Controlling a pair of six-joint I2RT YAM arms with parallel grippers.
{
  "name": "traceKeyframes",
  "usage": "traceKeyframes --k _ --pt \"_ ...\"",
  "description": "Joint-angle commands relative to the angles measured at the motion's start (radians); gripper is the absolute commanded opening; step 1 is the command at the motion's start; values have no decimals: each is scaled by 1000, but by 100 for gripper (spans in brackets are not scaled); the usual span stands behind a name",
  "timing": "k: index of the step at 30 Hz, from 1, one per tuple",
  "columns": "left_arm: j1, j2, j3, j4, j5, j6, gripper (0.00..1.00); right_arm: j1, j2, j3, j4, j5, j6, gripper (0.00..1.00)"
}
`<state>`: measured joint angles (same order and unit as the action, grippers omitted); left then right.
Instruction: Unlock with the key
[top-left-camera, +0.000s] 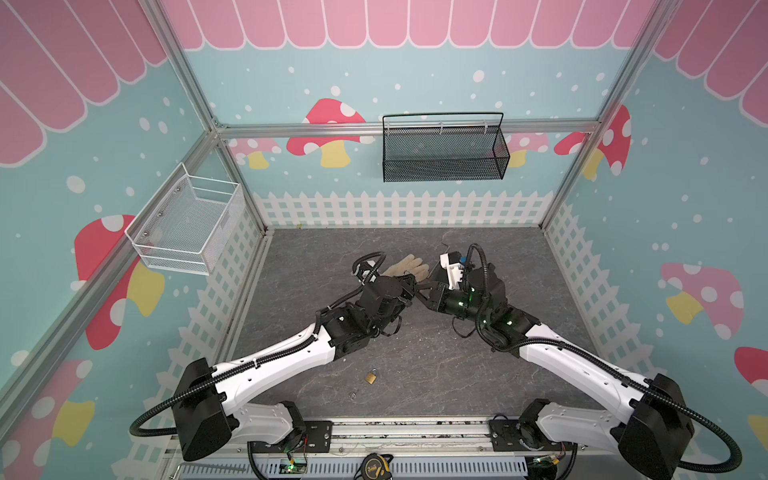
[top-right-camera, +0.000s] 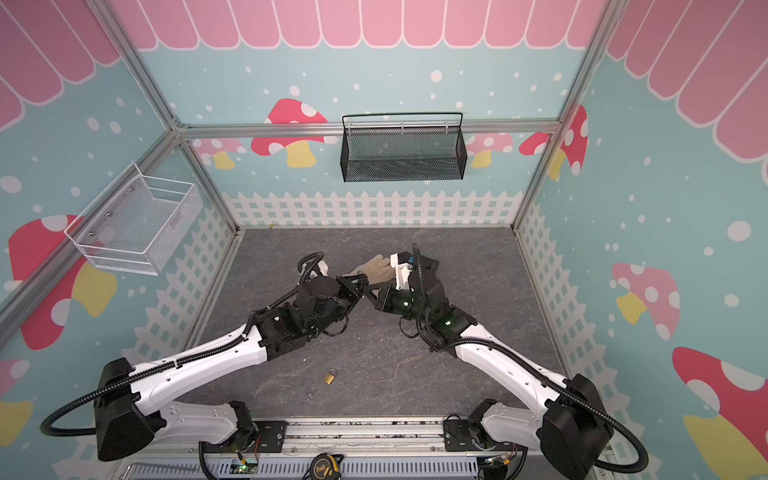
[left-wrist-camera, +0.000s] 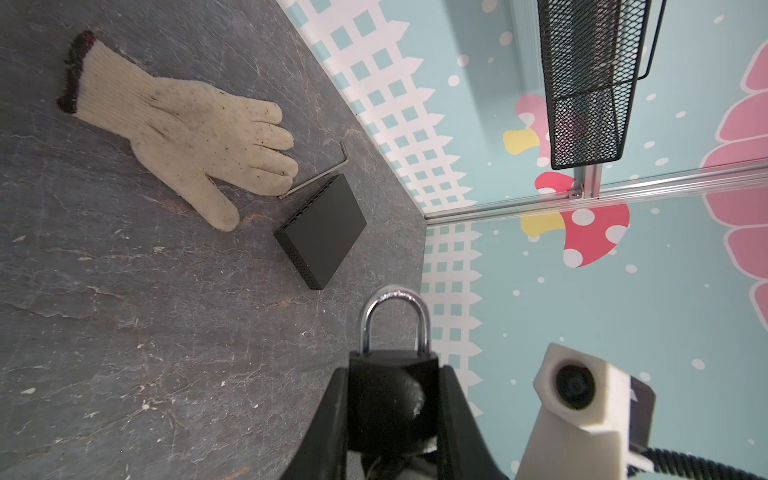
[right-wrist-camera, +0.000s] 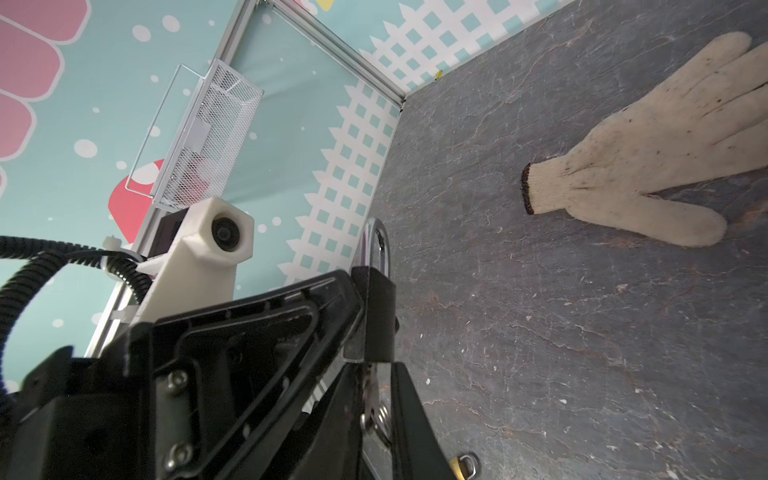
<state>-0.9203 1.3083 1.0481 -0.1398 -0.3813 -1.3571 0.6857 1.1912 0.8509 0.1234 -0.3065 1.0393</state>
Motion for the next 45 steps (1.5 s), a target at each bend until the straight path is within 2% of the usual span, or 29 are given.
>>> traceKeyframes --k 1,10,15,21,30,34,37,39,41,45 --pt "-5 -7 56 62 5 -1 0 9 5 -4 -81 7 -16 13" --pt "-4 -15 43 93 23 -41 0 9 -5 -8 -47 -30 29 0" --pt "-3 -24 9 167 50 -82 0 9 -12 -16 -23 -54 85 0" --pt "-4 -18 -15 267 56 -89 0 8 -10 -56 100 -132 242 0" --pt "-2 11 -30 364 121 -103 0 -11 -43 -124 217 -138 376 0" --pt "3 7 -24 358 126 -87 0 -16 -57 -100 153 -93 316 0" --pt "5 -5 -9 290 121 -61 0 -37 -89 -108 148 -54 289 0" --pt "5 -18 2 213 110 -44 20 -46 -101 -103 126 -26 261 0" --pt "9 -27 39 128 103 18 34 -51 -107 -90 92 4 208 0" --pt "23 -5 177 -165 68 187 48 -52 -102 -19 -4 57 19 0"
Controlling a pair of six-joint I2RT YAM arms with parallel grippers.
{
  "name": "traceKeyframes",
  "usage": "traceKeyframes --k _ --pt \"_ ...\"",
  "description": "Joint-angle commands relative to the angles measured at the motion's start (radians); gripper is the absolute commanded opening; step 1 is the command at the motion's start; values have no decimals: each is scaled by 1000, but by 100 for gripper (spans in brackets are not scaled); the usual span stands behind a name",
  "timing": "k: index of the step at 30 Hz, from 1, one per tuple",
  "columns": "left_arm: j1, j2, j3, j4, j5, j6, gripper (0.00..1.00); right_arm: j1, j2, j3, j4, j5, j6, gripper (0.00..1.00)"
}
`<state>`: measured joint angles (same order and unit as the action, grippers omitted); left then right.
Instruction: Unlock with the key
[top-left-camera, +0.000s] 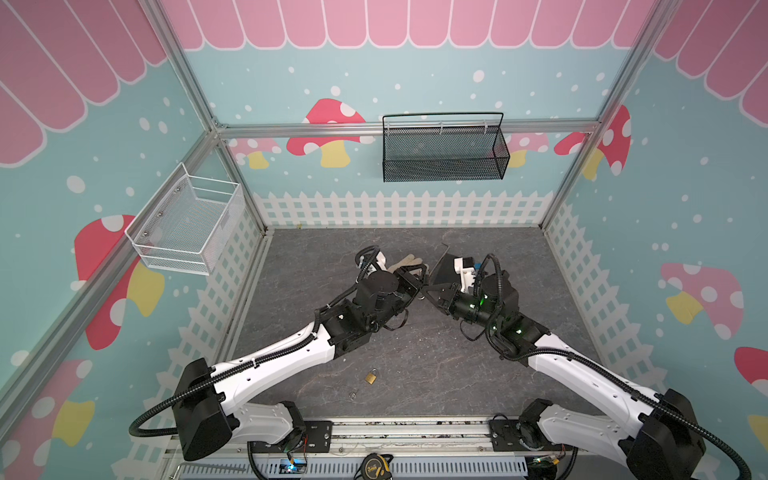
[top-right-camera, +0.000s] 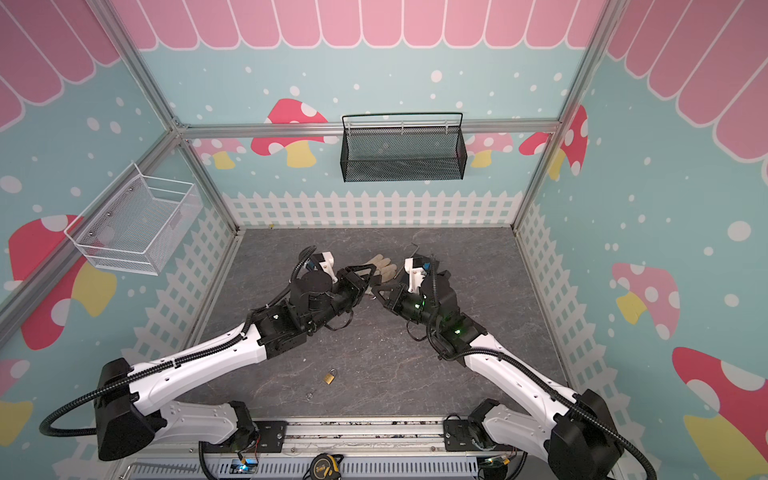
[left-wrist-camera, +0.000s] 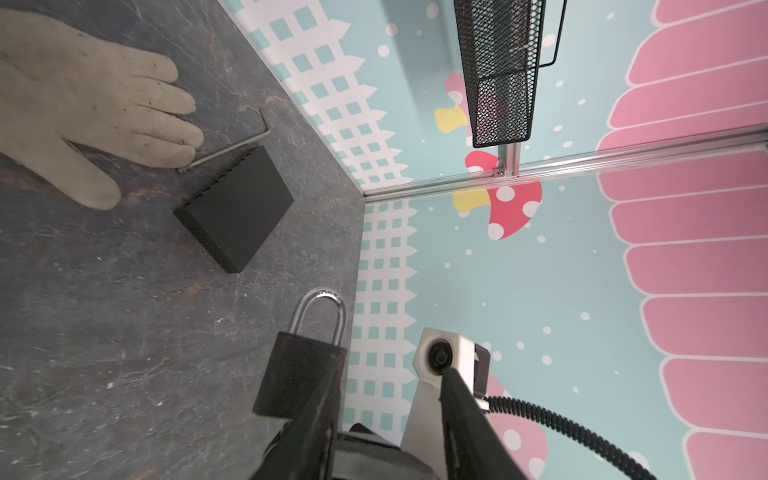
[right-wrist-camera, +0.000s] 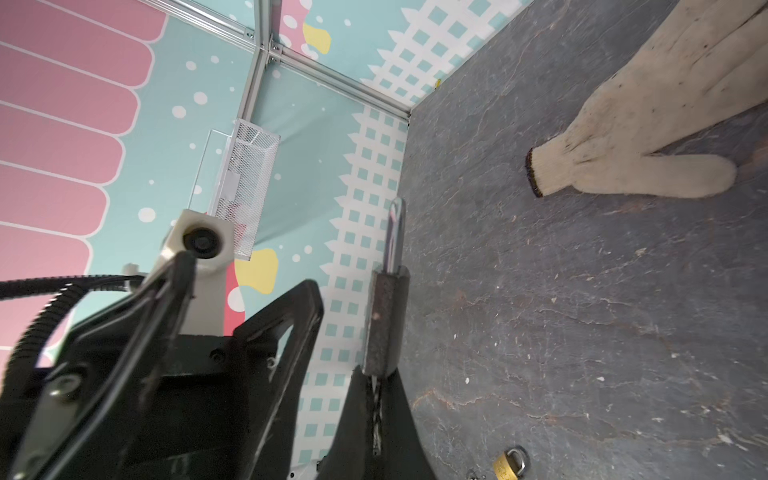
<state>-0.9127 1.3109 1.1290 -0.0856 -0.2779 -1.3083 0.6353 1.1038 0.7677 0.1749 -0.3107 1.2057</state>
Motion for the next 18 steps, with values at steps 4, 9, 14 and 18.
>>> traceKeyframes --k 4,9,14,18 --pt "37 45 212 -386 -35 301 55 -2 18 146 -172 83 -309 0" --pt "41 148 354 -507 21 414 58 0 35 186 -212 59 -383 0" --pt "26 211 406 -483 75 475 62 0 57 239 -260 34 -429 0" --pt "26 255 426 -514 52 503 62 0 70 268 -286 21 -452 0"
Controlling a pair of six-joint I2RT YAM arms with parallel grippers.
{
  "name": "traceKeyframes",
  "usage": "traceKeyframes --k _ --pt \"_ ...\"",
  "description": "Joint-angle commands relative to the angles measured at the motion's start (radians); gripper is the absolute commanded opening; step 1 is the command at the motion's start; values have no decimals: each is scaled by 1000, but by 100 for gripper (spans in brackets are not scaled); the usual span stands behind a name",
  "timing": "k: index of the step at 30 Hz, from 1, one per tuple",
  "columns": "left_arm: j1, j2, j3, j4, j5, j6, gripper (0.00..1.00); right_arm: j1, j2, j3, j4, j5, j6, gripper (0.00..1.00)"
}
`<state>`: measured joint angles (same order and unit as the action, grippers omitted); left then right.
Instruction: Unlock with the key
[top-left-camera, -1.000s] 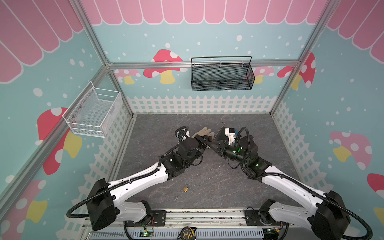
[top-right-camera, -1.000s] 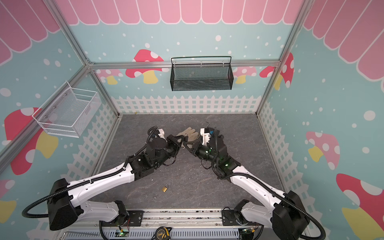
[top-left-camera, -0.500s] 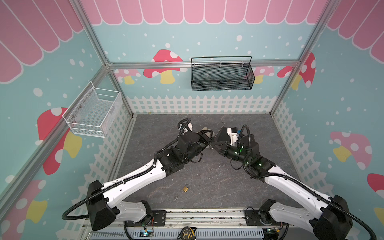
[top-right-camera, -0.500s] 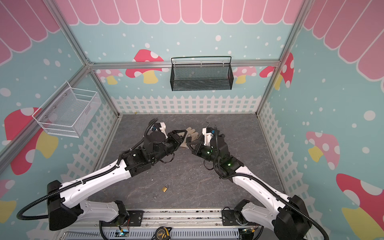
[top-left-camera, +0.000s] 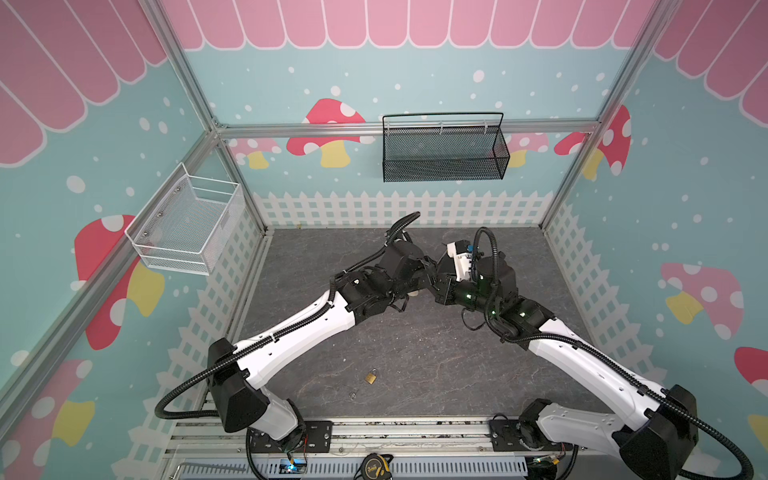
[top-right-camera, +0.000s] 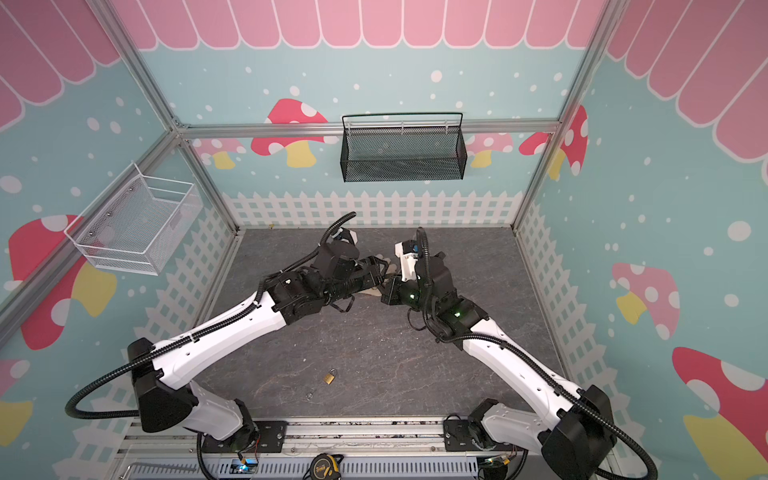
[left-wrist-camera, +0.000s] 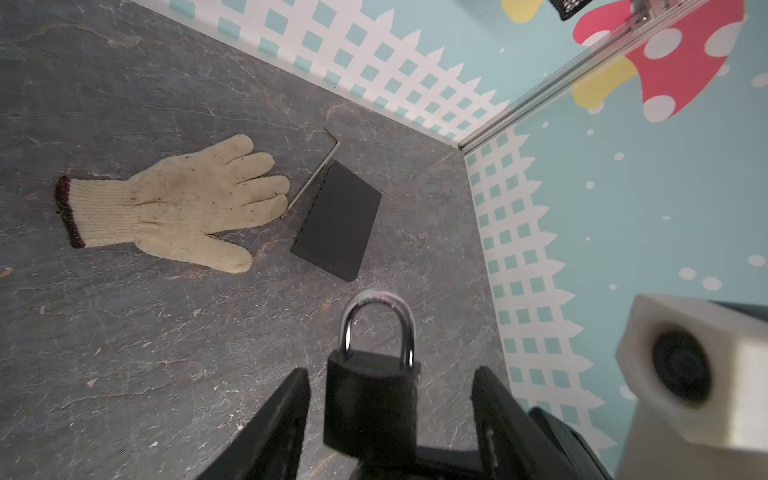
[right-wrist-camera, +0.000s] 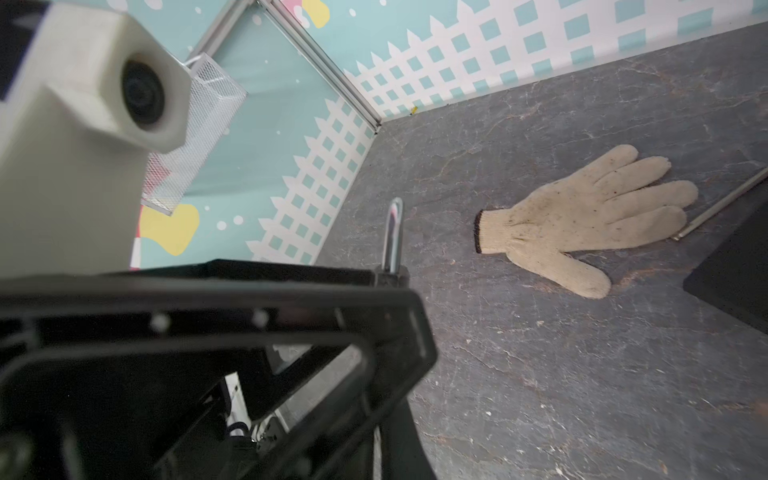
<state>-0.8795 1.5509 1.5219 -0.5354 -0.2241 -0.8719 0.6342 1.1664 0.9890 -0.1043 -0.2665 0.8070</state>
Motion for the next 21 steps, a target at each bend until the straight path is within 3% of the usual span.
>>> traceKeyframes --k 1,8,13,21 --pt "-7 20 33 -65 -4 69 61 1 11 52 -11 -28 -58 0" --pt "9 44 22 -51 49 47 54 1 29 72 -24 -48 -81 0" --pt "31 -15 -66 -50 28 -56 51 1 6 66 -30 -2 -100 0" --pt "46 -41 -148 65 90 -119 45 1 22 71 1 -58 -114 0"
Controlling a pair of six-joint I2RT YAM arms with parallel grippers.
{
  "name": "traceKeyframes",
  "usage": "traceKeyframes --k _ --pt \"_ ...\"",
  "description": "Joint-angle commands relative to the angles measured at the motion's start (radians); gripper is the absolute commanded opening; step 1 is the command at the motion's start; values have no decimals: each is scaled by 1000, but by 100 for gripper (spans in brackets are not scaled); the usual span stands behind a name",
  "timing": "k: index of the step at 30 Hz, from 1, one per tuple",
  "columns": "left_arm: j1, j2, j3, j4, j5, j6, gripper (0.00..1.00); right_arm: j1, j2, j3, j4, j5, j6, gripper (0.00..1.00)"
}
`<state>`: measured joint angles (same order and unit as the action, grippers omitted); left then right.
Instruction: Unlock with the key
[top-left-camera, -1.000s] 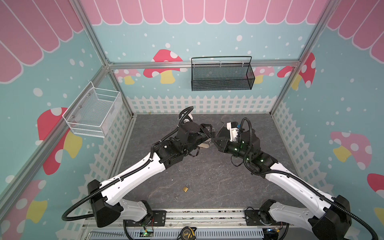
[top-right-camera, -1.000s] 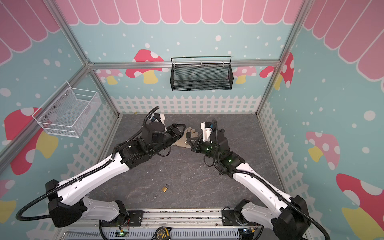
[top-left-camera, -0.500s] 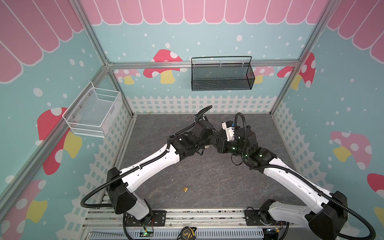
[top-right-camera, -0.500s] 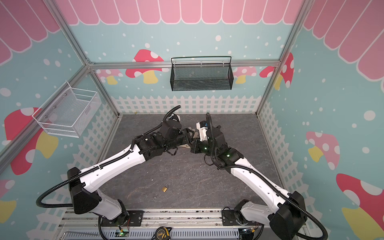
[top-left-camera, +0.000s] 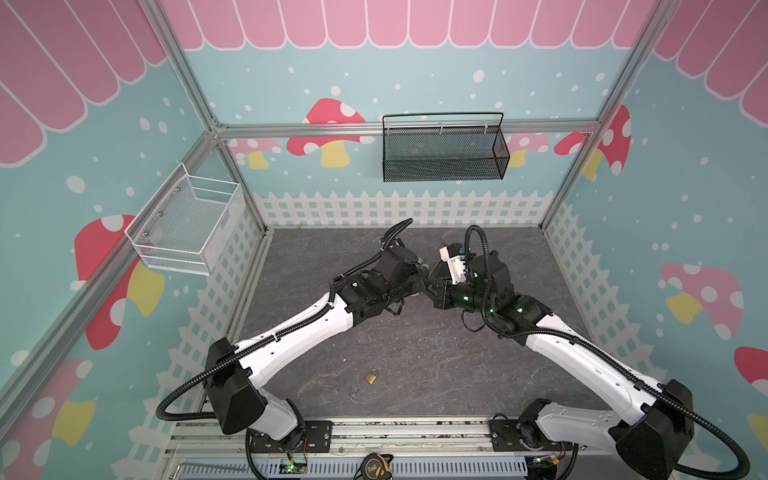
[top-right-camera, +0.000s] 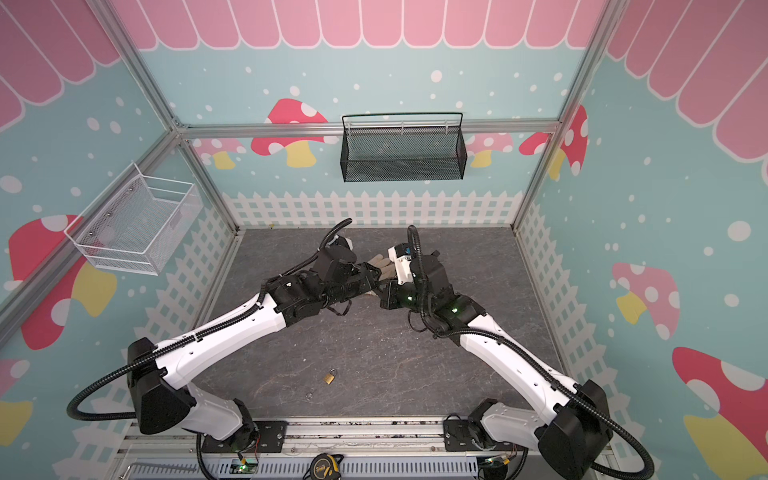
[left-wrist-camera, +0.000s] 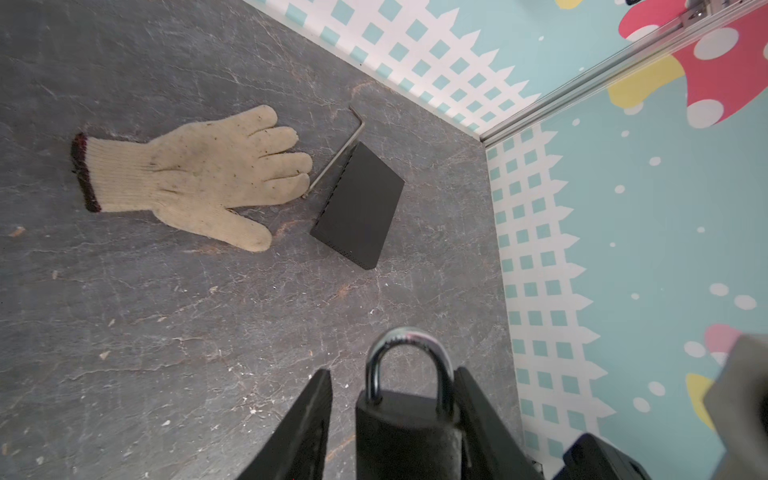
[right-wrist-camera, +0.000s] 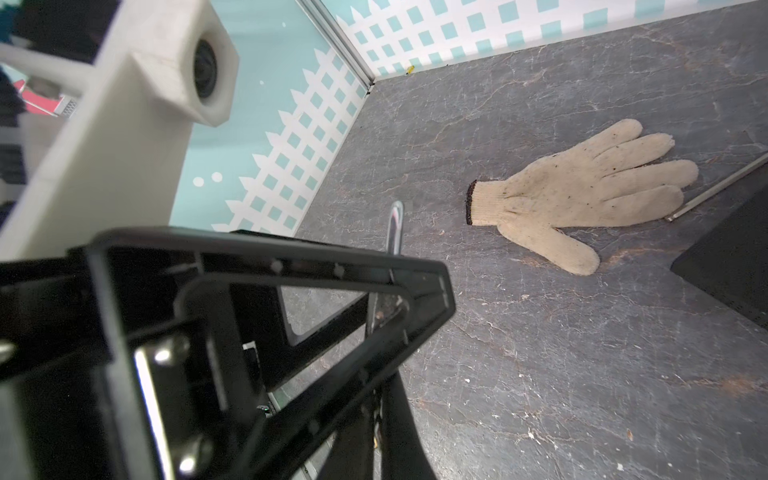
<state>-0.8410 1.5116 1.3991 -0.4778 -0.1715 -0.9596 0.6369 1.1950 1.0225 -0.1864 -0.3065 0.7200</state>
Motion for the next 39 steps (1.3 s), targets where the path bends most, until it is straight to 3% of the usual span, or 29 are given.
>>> traceKeyframes --k 1,6,13,27,39 --pt "9 4 -18 13 50 -29 45 -2 -6 36 83 -19 -28 0" --pt "10 30 -2 19 89 -36 37 -1 -3 43 80 -23 -45 0" --pt "16 14 -8 19 102 -44 0 -14 0 48 90 -60 -27 0" --pt "34 -70 -110 220 276 -148 0 -85 -46 -127 429 -302 234 0" --pt "37 -108 -159 320 310 -202 0 -135 -51 -225 681 -425 399 0"
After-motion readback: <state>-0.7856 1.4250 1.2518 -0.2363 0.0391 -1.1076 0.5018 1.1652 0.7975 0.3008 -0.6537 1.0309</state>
